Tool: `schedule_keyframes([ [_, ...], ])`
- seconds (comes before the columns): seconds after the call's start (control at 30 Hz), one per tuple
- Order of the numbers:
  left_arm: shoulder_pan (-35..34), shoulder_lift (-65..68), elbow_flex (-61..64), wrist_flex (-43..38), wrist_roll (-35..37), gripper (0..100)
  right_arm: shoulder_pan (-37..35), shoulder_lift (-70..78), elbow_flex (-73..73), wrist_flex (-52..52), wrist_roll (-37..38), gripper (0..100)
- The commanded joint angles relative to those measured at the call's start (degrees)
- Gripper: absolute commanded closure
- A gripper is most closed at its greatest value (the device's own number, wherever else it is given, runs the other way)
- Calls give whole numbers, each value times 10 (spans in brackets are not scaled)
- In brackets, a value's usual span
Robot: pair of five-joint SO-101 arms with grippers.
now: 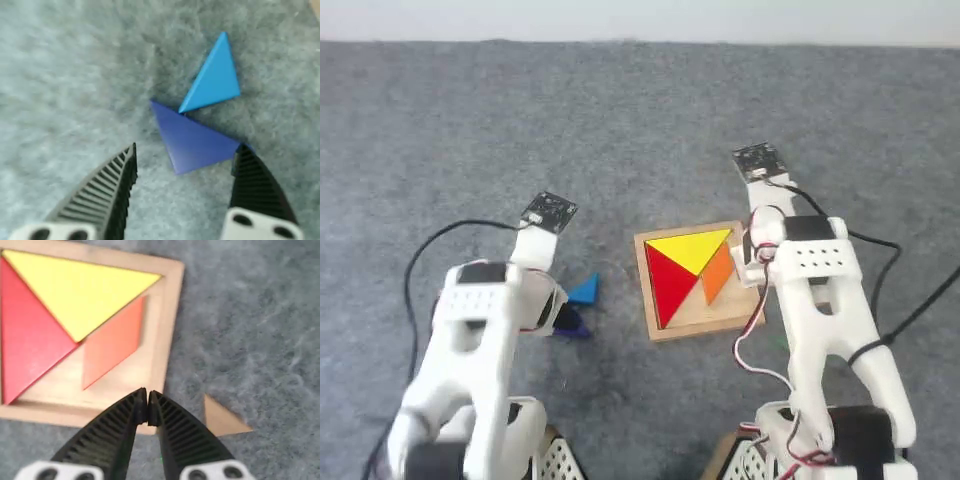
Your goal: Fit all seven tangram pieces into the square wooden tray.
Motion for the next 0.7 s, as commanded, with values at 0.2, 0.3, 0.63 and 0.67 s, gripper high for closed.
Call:
schedule_keyframes([
  [0.2, -3, 83, -43, -18, 116, 703, 9, -27, 6, -29, 12, 990],
  [0.3, -2, 102, -57, -19, 175, 703, 9, -27, 10, -33, 12, 990],
  [0.63, 12, 157, -80, -22, 299, 714, 8, -27, 10, -33, 12, 990],
  [0.67, 18, 167, -84, -18, 299, 731, 8, -27, 11, -33, 12, 990],
])
